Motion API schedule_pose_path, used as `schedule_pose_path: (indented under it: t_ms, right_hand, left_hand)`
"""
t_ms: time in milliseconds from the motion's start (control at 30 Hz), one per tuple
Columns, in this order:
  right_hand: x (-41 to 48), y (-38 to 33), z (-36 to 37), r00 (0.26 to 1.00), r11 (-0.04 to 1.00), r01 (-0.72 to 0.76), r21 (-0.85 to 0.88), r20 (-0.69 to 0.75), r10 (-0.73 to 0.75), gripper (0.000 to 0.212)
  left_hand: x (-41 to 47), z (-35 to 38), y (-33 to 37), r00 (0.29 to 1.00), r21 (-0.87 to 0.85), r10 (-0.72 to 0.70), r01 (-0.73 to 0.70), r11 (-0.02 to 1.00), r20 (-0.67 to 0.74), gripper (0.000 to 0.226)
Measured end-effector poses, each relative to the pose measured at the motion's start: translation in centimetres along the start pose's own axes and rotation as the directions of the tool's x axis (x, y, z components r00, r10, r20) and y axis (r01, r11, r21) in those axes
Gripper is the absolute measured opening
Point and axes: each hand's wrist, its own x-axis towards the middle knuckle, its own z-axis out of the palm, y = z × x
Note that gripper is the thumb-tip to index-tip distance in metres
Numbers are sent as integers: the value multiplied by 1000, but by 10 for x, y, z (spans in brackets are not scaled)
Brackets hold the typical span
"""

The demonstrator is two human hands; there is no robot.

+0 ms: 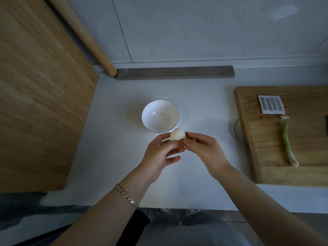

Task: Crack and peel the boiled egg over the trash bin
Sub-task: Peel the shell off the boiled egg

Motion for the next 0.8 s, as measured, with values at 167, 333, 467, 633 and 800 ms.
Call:
schedule_pose_path:
  t_ms: [167,333,467,633,800]
  right_hand:
    - [0,2,-2,1000,998,8,57,7,-9,27]
    - [-1,1,2,998,997,48,64,-41,-46,24]
    - [-3,2,3,996,993,52,104,-84,-43,17]
    - [-4,1,2,992,989,0,148,-123,18,13]
    - [-1,1,1,983,986,-79,148,-154,102,13]
  left_hand:
    - [-1,1,-1,997,101,66,-62,993,-31,37]
    - [-1,3,-2,992,130,96,-84,988,-87,36]
    - [-1,4,-3,994,106,68,-59,993,-81,37]
    - [-1,2,-3,997,35,20,-17,999,-72,33]
    - [-2,-2,-4,997,-77,-75,77,994,22,18]
